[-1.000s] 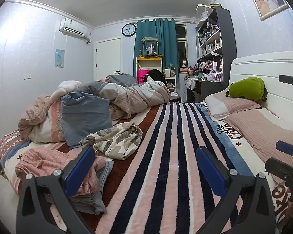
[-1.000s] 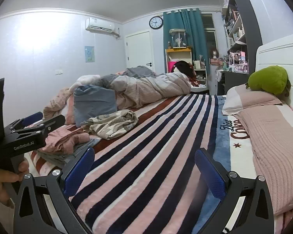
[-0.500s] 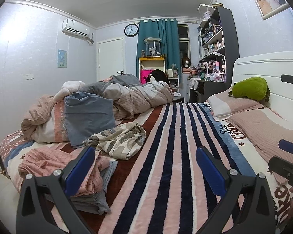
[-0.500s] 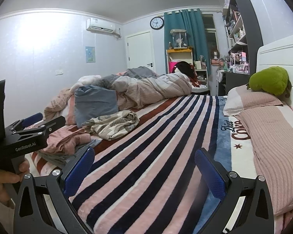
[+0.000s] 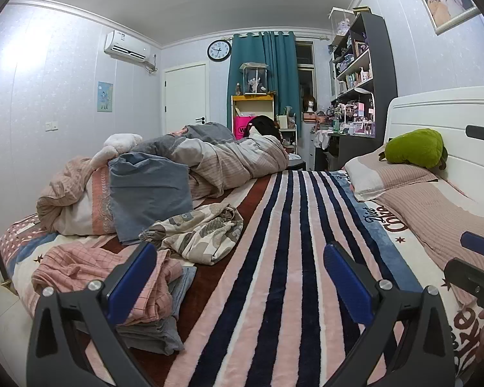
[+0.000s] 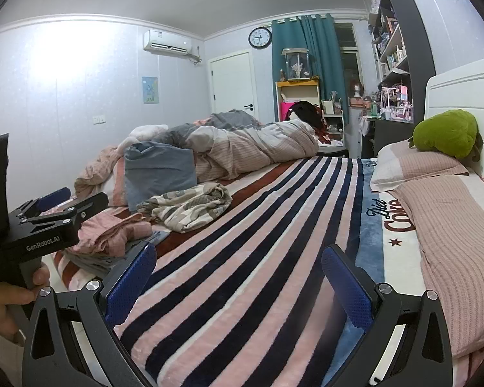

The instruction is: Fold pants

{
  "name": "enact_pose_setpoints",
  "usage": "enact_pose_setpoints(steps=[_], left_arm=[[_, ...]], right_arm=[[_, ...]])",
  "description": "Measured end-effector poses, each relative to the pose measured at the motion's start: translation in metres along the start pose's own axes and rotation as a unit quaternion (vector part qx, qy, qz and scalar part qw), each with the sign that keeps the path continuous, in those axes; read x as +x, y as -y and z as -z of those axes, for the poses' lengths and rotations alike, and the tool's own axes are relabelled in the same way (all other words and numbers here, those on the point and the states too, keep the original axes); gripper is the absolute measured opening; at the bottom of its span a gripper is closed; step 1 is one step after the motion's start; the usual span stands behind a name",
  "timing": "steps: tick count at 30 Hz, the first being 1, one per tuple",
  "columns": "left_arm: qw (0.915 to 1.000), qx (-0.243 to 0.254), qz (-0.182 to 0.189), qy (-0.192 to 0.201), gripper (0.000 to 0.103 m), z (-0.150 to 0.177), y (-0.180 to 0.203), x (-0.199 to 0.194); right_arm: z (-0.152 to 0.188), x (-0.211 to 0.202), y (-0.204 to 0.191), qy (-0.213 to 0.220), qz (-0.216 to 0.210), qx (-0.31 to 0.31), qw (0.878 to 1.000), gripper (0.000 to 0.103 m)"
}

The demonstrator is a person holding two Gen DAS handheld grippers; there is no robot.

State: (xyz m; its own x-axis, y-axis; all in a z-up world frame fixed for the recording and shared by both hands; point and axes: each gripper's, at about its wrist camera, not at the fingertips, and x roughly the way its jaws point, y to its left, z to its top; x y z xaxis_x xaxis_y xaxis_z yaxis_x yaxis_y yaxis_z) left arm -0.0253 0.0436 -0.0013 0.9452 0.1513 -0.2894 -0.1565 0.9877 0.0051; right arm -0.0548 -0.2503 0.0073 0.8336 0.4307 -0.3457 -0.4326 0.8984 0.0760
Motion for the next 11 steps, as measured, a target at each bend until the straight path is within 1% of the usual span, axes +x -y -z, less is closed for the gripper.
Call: enact_pose_setpoints(steps=[11], left_arm=[[1.0,0.004,0.005,-0.001,0.102,0.0003,-0.0028,0.0013]], right_arm=[[0.0,0.0,0.0002,-0.001,0.001,0.0,1.0,0.102]])
